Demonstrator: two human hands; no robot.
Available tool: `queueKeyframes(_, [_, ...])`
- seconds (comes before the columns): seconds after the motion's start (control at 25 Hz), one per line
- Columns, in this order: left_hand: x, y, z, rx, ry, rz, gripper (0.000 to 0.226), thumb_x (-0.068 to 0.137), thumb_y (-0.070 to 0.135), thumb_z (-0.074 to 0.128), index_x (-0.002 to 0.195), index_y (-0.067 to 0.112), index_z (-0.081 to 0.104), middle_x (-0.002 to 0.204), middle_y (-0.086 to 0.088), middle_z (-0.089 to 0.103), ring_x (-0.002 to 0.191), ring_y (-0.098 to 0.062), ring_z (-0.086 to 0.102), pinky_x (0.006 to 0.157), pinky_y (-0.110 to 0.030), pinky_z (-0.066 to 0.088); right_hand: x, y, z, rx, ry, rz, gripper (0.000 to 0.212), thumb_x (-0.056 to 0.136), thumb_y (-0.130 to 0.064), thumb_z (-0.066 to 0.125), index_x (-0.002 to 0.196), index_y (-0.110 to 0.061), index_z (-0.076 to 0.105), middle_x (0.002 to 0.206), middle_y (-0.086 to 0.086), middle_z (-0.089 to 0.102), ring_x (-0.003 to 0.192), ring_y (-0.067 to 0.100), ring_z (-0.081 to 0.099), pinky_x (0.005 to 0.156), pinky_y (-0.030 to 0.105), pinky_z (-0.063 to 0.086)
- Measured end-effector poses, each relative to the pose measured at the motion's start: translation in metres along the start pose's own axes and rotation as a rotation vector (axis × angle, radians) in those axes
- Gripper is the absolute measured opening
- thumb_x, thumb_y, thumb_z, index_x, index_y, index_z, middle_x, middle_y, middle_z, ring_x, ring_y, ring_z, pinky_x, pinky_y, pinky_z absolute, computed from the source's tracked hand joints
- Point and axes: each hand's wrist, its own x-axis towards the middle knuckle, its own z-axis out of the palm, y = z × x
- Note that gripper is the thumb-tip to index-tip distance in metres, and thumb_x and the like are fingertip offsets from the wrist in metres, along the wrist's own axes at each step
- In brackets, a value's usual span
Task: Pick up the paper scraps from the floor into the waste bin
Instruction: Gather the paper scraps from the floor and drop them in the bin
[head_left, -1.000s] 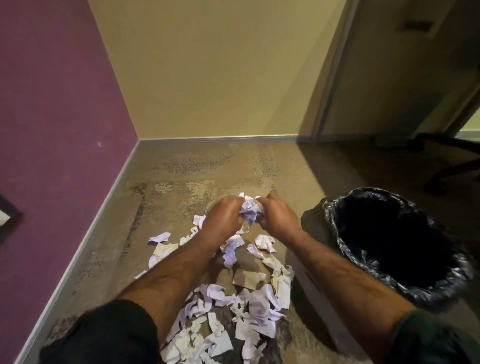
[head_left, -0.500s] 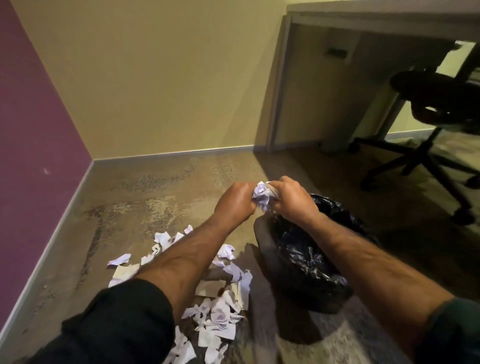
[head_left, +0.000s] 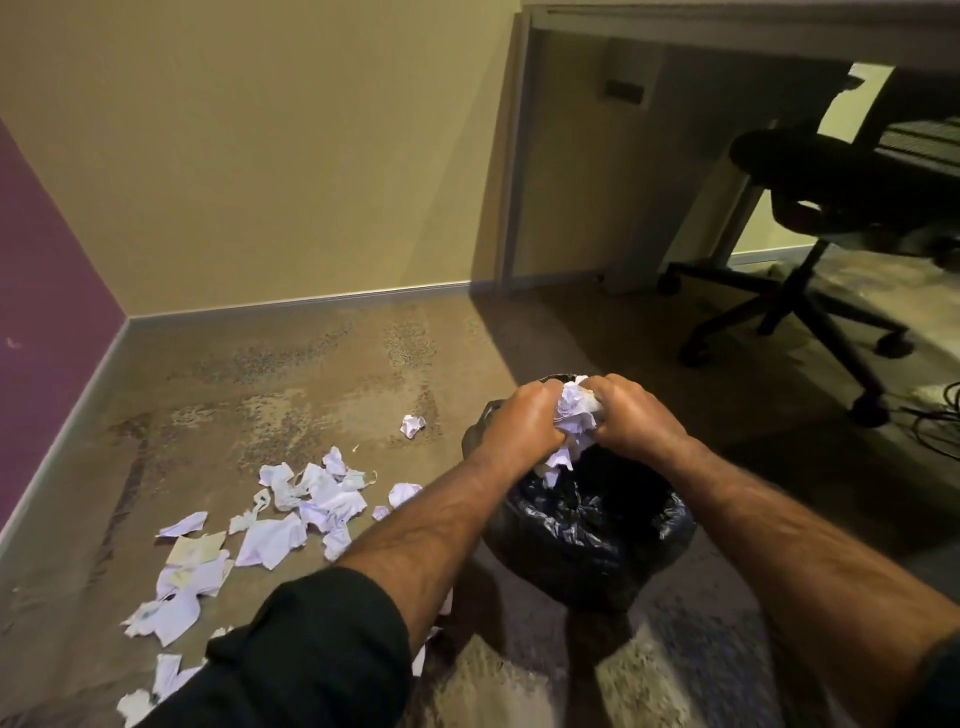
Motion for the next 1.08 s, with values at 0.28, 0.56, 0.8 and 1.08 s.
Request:
queueKeyframes(0.28, [-0.003, -0.019, 0.001, 0.0, -0.007, -0.014, 0.061, 0.081, 0.02, 0.084, 0.135, 0.016, 0.055, 0.127, -0.006, 0.06, 0.116, -0.025, 0.06, 0.096, -0.043, 0.053, 0.004, -0.005, 0.024, -0.041, 0.009, 0.022, 0.057, 0.086, -0.022, 0.067, 0.139, -0.024, 0.047, 0.133, 0.002, 0.052, 0.118, 0.026, 0.056, 0.091, 0.043, 0.051])
queueKeyframes(0.56, [-0.01, -0.037, -0.006, 0.081, 0.199, 0.113, 0.046, 0.097, 0.032, 0.062, 0.139, 0.014, 0.051, 0.131, -0.007, 0.055, 0.124, -0.024, 0.047, 0.102, -0.045, 0.045, 0.01, -0.03, 0.034, -0.008, 0.165, -0.036, 0.056, 0.099, -0.037, 0.05, 0.148, -0.012, 0.038, 0.15, 0.01, 0.042, 0.135, 0.031, 0.044, 0.106, 0.047, 0.043])
queueKeyframes(0.8, [-0.021, -0.065, -0.023, 0.245, 0.281, 0.037, 0.062, 0.106, 0.041, 0.04, 0.159, 0.014, 0.022, 0.167, -0.009, 0.019, 0.152, -0.027, 0.02, 0.122, -0.048, 0.022, 0.013, -0.073, 0.054, -0.112, 0.263, -0.1, 0.066, 0.105, -0.039, 0.029, 0.158, -0.009, 0.004, 0.167, 0.011, -0.003, 0.154, 0.032, -0.001, 0.123, 0.054, 0.008])
queueKeyframes(1.08, [-0.066, -0.147, -0.059, 0.398, 0.253, -0.13, 0.085, 0.099, 0.066, 0.03, 0.162, 0.017, -0.001, 0.17, -0.006, -0.009, 0.157, -0.025, 0.0, 0.125, -0.048, 0.007, 0.025, -0.143, 0.1, -0.146, 0.238, -0.199, 0.069, 0.105, -0.046, 0.021, 0.158, -0.006, 0.003, 0.167, 0.015, -0.004, 0.154, 0.034, -0.001, 0.124, 0.051, 0.003])
